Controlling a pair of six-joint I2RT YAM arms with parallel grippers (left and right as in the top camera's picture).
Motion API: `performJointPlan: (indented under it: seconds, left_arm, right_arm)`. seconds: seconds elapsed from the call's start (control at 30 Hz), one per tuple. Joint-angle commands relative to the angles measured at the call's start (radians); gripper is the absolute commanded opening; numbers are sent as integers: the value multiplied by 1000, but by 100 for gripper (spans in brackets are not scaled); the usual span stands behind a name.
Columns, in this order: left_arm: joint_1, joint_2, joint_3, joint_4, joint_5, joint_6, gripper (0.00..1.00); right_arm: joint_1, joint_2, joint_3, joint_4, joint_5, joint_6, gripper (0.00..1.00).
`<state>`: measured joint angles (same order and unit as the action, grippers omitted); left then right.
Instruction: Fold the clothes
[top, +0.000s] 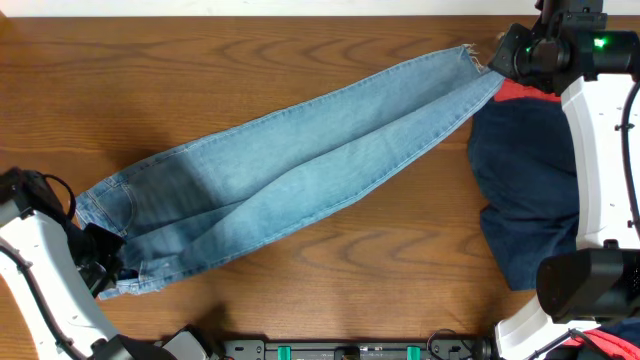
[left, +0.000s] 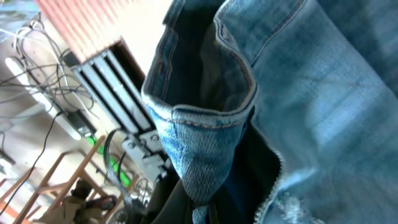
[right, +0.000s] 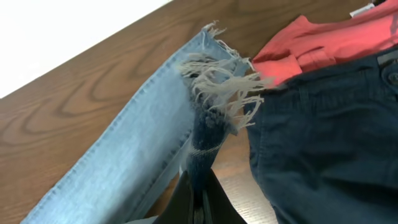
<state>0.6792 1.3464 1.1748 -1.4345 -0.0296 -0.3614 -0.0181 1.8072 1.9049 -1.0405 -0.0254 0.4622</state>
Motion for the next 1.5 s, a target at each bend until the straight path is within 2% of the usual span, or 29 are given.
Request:
performJointPlan:
  seconds: [0.0,0.3,0.47,0.77,0.9,1.13,1.3,1.33,1.37,1.43,1.47]
  left_arm:
    - [11,-1,3,63,-24,10,6]
    - [11,50,3,206,-72,9,6]
    - [11,108,3,270,-95,-16,6]
    - [11,183,3,335,-95,-40,6]
    - [11,184,3,380,-94,-50,6]
    - [-5,185,3,513,-64,-74,6]
    - [-24,203,3,593,-68,-74,6]
    - [-24,210,3,602,-68,-74,6]
    - [-24,216,3,608,-68,-74,6]
    - [-24,233,3,616,-65,-74,8]
    - [-24,240,3,617,-64,-74,11]
  right_arm:
    - [-8,-18,23,27,18,-15,2]
    - [14,-3,23,132,-2,-9,5]
    - [19,30,23,129,-1,86,1]
    - [18,128,23,85,21,296,1]
    - [18,195,23,96,14,309,1]
    - [19,317,23,200,-89,308,1]
    - [19,392,23,292,-140,365,2]
    - [20,406,23,335,-163,364,8]
    - [21,420,23,385,-187,360,22]
    - [23,452,23,518,-264,285,69]
    - [23,463,23,563,-309,251,86]
